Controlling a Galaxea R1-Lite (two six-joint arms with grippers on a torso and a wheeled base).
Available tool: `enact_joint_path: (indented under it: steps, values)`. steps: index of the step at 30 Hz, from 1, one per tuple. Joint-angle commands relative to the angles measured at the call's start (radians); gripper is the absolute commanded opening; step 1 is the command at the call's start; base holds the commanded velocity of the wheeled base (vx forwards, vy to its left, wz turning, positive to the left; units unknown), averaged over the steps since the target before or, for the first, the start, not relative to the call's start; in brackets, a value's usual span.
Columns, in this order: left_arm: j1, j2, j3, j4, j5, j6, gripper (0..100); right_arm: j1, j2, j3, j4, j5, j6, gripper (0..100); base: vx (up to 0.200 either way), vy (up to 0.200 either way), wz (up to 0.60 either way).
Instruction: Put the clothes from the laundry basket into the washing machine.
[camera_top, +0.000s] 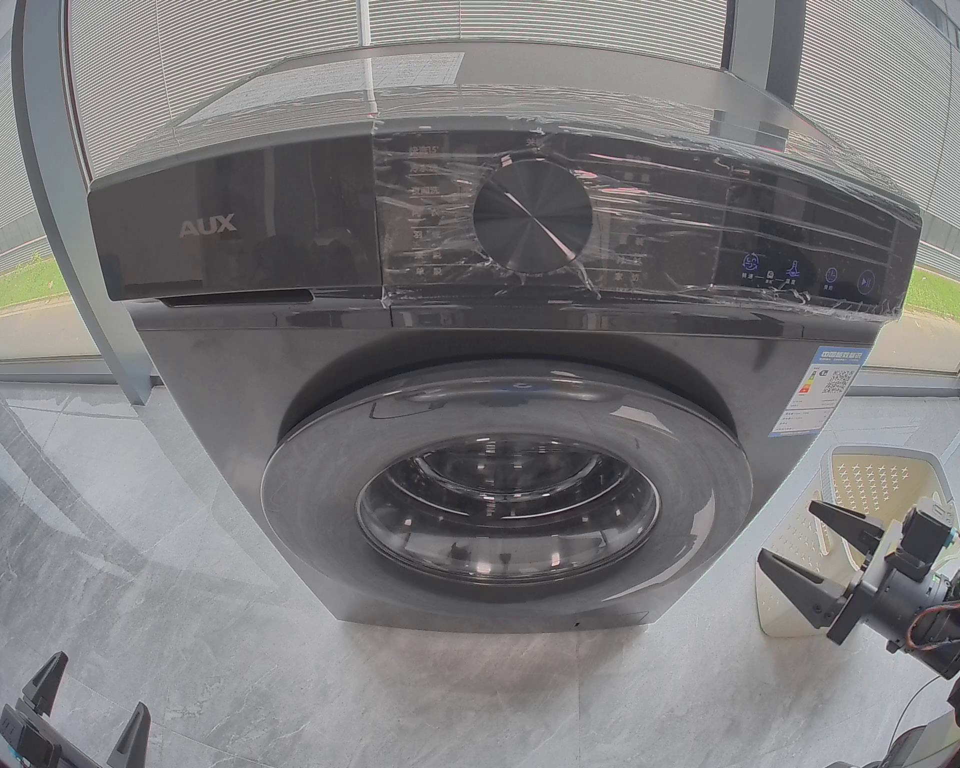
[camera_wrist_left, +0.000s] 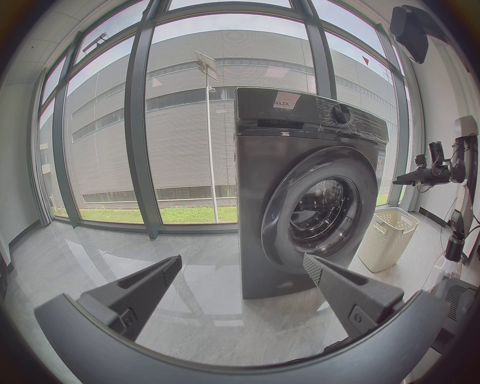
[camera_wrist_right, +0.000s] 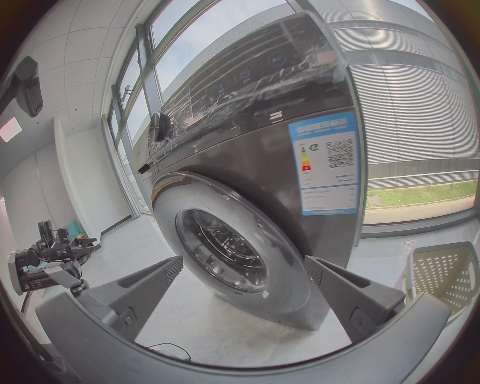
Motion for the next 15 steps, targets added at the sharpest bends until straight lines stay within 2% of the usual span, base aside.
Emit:
enact_joint_path:
  steps: [1, 6, 11, 15]
  values:
    - [0.000, -0.016, 0.018, 0.000, 0.000, 0.001, 100, -0.057, -0.232, 0.017, 0.126, -0.037, -0.006, 100, 0.000, 0.000, 0.00]
    - [0.000, -0.016, 0.018, 0.000, 0.000, 0.001, 100, -0.181, -0.374, 0.017, 0.253, -0.029, -0.061, 100, 0.000, 0.000, 0.00]
    - [0.000, -0.016, 0.018, 0.000, 0.000, 0.001, 100, -0.236, -0.508, 0.017, 0.391, -0.026, -0.101, 100, 0.000, 0.000, 0.00]
    - [0.000, -0.016, 0.018, 0.000, 0.000, 0.001, 100, -0.281, -0.631, 0.017, 0.472, -0.015, -0.101, 100, 0.000, 0.000, 0.00]
